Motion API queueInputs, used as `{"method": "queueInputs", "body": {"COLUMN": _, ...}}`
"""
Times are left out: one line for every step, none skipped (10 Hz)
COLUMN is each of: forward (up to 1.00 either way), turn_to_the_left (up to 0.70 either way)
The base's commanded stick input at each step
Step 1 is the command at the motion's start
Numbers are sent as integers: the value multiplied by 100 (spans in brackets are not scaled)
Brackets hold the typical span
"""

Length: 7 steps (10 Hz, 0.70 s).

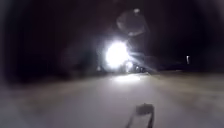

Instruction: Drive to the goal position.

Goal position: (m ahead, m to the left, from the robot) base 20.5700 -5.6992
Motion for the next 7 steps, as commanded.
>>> {"method": "queueInputs", "body": {"forward": 100, "turn_to_the_left": 0}}
{"method": "queueInputs", "body": {"forward": 100, "turn_to_the_left": -14}}
{"method": "queueInputs", "body": {"forward": 100, "turn_to_the_left": -39}}
{"method": "queueInputs", "body": {"forward": 100, "turn_to_the_left": -37}}
{"method": "queueInputs", "body": {"forward": 100, "turn_to_the_left": -24}}
{"method": "queueInputs", "body": {"forward": 100, "turn_to_the_left": -10}}
{"method": "queueInputs", "body": {"forward": 100, "turn_to_the_left": 0}}
